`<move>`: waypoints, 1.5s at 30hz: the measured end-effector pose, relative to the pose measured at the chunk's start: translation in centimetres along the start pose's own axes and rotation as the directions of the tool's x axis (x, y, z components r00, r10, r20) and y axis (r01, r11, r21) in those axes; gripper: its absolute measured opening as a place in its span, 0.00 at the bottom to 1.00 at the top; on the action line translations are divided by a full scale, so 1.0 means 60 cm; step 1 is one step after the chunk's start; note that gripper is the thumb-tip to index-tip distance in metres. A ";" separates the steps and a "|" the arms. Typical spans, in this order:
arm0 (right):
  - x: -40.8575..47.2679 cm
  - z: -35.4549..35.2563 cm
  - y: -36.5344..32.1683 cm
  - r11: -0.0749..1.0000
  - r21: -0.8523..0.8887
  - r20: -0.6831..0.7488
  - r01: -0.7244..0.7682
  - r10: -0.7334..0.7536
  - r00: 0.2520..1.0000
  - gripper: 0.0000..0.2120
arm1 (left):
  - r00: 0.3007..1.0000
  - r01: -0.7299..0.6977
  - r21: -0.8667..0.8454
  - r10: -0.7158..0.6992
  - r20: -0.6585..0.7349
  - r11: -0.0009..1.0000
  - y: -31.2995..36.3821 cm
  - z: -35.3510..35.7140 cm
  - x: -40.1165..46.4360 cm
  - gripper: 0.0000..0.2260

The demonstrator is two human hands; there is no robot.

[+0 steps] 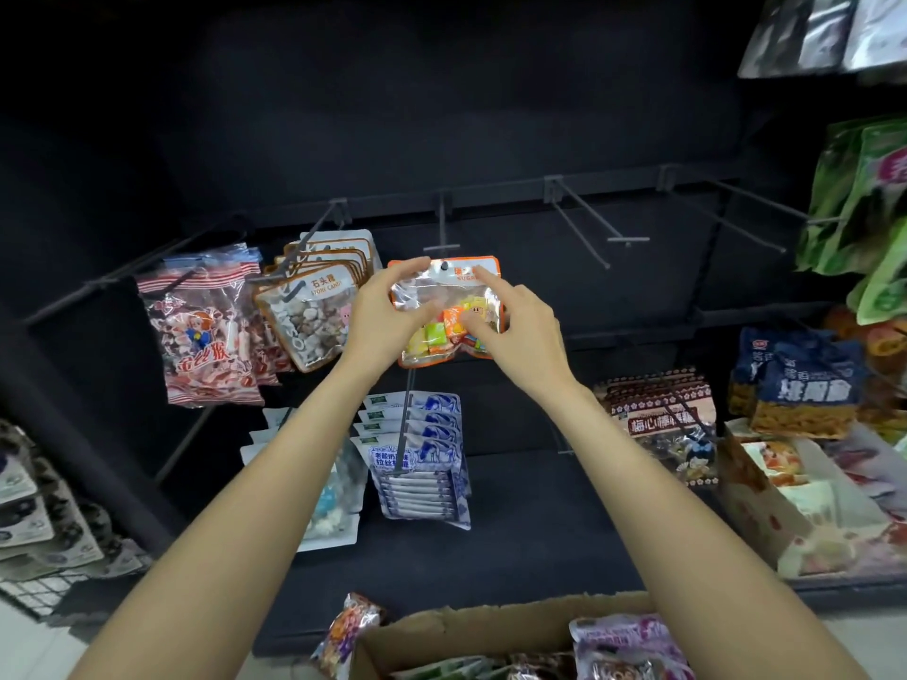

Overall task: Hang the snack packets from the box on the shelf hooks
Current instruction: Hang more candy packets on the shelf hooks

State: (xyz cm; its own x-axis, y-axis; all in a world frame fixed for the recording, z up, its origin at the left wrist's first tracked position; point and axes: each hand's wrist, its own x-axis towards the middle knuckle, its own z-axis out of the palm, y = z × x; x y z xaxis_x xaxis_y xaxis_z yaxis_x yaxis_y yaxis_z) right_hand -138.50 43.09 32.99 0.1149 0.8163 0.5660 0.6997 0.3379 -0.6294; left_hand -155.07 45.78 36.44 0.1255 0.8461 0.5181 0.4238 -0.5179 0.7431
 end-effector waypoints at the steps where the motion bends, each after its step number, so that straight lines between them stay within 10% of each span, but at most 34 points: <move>1: 0.005 0.003 0.002 0.999 -0.052 0.035 -0.008 0.010 0.999 0.29 | 1.000 -0.005 0.037 0.005 -0.006 0.999 -0.004 0.004 0.006 0.22; 20: 0.144 0.100 0.054 0.898 -0.437 0.166 0.040 0.037 0.985 0.38 | 0.992 -0.115 0.612 0.065 0.104 0.782 -0.113 0.105 0.147 0.33; 29: -0.055 0.039 0.050 0.903 -0.377 0.092 0.205 -0.183 0.979 0.19 | 0.998 -0.045 0.348 0.030 0.049 0.937 -0.066 0.045 -0.055 0.17; 35: -0.281 0.017 0.091 0.932 -0.342 0.366 0.119 0.015 0.930 0.11 | 0.979 0.094 0.190 -0.126 0.161 0.977 -0.122 0.040 -0.294 0.08; 45: -0.583 0.131 0.252 0.850 -0.500 0.701 -0.166 0.510 0.499 0.21 | 0.568 0.259 0.532 -0.573 0.591 0.806 -0.373 0.156 -0.572 0.26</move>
State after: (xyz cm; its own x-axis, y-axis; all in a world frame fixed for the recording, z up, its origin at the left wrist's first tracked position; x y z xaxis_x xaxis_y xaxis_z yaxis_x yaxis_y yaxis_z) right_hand -137.50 23.30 -0.51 -0.0803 0.9077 -0.4118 0.9283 -0.0824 -0.3625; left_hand -160.50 29.51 -1.96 0.3583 0.8518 -0.3820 0.8517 -0.1306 0.5076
